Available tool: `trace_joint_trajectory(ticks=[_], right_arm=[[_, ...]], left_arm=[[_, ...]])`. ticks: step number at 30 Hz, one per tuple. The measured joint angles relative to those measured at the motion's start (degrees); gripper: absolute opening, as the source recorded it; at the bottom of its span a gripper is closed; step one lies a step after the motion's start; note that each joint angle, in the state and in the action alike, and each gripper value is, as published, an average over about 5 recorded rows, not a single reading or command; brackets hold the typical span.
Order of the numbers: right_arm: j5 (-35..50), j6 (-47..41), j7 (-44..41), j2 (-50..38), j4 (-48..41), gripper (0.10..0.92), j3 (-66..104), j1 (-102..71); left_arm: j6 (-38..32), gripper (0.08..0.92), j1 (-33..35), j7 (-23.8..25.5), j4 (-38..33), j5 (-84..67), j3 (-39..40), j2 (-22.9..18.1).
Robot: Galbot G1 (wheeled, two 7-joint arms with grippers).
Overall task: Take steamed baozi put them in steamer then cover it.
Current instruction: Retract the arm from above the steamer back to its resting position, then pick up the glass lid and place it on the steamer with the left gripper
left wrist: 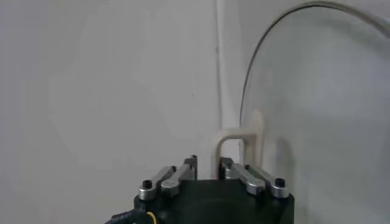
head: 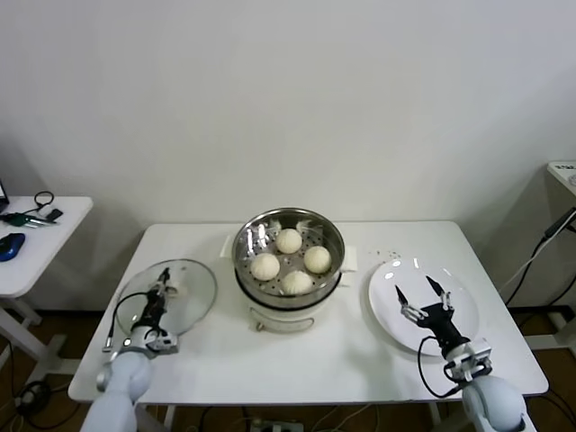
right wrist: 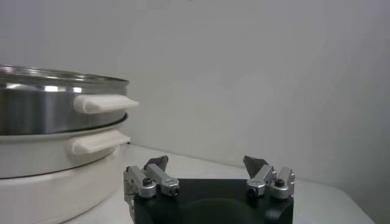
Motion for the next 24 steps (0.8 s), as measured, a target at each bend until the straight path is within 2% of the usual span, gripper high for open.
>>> trace_joint_trajectory(ticks=[4,7,15,24], right_arm=[[-0.19,0.11,-0.04,-0.04,-0.36,0.823,-0.06,0.30],[-0.29,0.19,-0.08,-0.15,-0.64,0.823,-0.14,0.53],[-0.46,0.46,-0.20,-0.55,-1.31,0.823,-0.25,1.00],[-0.49,0.72,-0.42,-0.94,-2.23,0.823,-0.24,1.64]], left_arm=[[0.06,0.174,0.70,0.30,-1.10,-0.72,0.16,0.43],[0.23,0.149,1.42,0.38,-2.30,-1.35,0.32,0.80],[1.71,0.150,4.36,0.60,-7.82,-3.33,0.47,2.29],[8.40,0.150,11.14,1.64,-19.87,-4.80,0.48,4.78]])
